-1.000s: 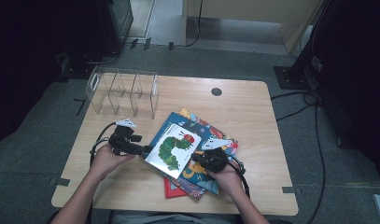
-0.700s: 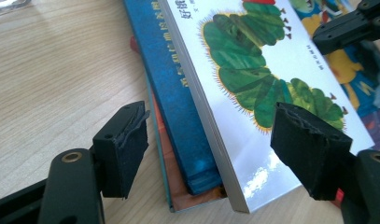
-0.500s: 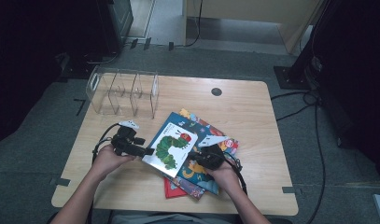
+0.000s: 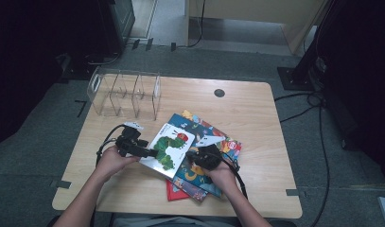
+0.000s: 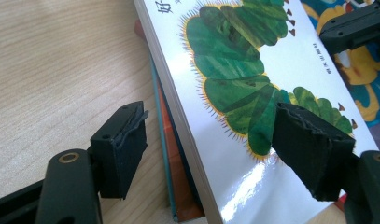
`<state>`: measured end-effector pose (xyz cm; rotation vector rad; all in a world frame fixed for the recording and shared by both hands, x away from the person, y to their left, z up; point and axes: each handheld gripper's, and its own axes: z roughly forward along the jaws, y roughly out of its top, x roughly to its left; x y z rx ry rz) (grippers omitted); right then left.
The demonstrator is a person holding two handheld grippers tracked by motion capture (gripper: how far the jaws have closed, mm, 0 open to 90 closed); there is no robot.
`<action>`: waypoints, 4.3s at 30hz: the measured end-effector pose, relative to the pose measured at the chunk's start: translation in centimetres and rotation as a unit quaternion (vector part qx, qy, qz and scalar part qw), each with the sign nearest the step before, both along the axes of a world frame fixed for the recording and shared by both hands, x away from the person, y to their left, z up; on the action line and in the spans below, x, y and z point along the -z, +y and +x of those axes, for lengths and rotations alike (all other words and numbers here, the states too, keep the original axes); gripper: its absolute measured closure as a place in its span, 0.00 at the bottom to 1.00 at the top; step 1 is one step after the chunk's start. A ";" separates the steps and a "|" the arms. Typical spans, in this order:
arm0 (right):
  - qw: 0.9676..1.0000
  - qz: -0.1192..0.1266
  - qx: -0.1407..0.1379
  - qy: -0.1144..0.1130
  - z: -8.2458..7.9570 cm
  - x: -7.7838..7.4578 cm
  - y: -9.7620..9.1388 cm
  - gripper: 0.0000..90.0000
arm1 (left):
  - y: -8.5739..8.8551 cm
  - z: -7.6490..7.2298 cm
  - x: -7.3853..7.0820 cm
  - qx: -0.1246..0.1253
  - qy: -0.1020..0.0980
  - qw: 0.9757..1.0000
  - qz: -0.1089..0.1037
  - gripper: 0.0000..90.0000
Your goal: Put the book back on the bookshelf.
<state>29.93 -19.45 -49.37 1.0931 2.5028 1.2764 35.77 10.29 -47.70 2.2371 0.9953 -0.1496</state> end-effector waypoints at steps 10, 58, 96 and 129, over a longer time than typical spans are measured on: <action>1.000 0.003 -0.009 -0.006 0.7 0.1 1.4 1.00 | 0.2 0.3 0.1 0.000 0.000 1.000 0.002 0.28; 1.000 0.000 -0.020 -0.013 1.5 0.1 4.0 1.00 | -2.2 1.5 -8.0 -0.013 0.064 0.998 0.015 0.77; 0.996 -0.053 -0.032 -0.071 1.1 0.1 2.5 0.47 | 0.0 2.5 -12.1 -0.029 0.021 0.996 0.079 0.87; 0.996 -0.054 -0.029 -0.066 1.0 0.1 2.5 0.47 | 3.7 5.4 -11.6 -0.129 0.027 0.985 0.108 0.87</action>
